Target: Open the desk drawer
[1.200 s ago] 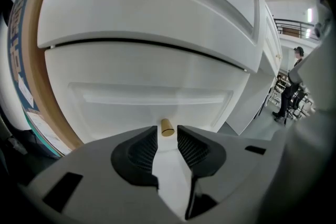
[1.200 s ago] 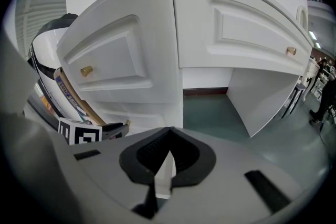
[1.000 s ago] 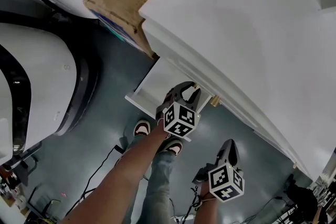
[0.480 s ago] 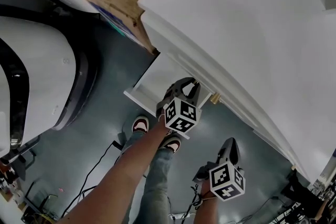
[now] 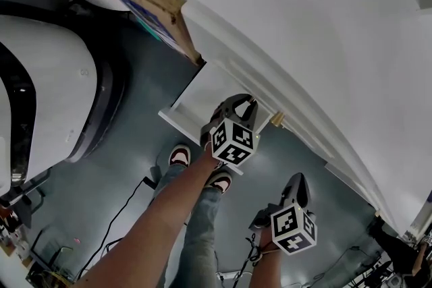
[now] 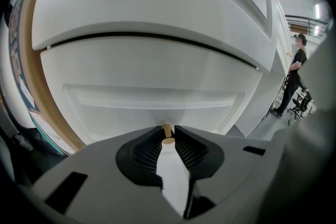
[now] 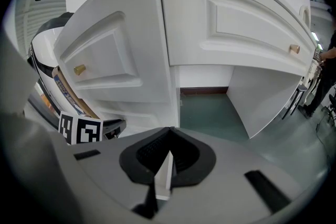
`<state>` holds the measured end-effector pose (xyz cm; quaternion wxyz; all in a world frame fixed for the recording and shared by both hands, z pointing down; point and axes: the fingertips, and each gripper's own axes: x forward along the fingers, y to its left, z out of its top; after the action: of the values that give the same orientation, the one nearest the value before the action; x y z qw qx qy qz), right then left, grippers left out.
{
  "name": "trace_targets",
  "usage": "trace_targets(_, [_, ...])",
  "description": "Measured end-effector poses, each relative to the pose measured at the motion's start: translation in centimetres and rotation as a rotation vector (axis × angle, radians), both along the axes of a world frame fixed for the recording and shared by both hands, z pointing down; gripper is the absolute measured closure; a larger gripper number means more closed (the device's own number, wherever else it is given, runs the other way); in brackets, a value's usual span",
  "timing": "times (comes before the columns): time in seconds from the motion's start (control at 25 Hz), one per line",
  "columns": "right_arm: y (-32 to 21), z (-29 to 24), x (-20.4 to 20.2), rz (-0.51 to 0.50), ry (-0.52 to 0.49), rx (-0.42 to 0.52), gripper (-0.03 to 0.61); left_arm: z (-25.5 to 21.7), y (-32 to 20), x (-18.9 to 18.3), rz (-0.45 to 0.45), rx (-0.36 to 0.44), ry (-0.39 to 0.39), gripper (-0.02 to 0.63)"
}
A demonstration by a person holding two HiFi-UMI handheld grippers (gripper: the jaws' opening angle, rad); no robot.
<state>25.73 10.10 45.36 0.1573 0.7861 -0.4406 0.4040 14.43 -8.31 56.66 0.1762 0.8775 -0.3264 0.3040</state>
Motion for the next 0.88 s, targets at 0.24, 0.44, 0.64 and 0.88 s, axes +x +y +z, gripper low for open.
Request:
trace_targets(0.24, [0.2,0.1,-0.1,-0.011,-0.001,-0.002,0.571,0.1,0.2,-0.2,0.0,-0.005,-0.004,0.526])
trace_targets(0.44, [0.4,0.3,-0.4,-0.026,-0.002,-0.003,0.571,0.1,0.7,-0.6,-0.002,-0.004,-0.003,0.526])
trace_targets(0.64, [0.7,0.5,-0.9,-0.04,-0.006,-0.004,0.571,0.1,1.5,-1.2,-0.001,-0.002,-0.003,0.526])
trace_targets(0.88, [0.9,0.7,-1.3,-0.058,-0.008,-0.002,0.571,0.2,2.5,-1.9,-0.002,-0.006,-0.006,0.525])
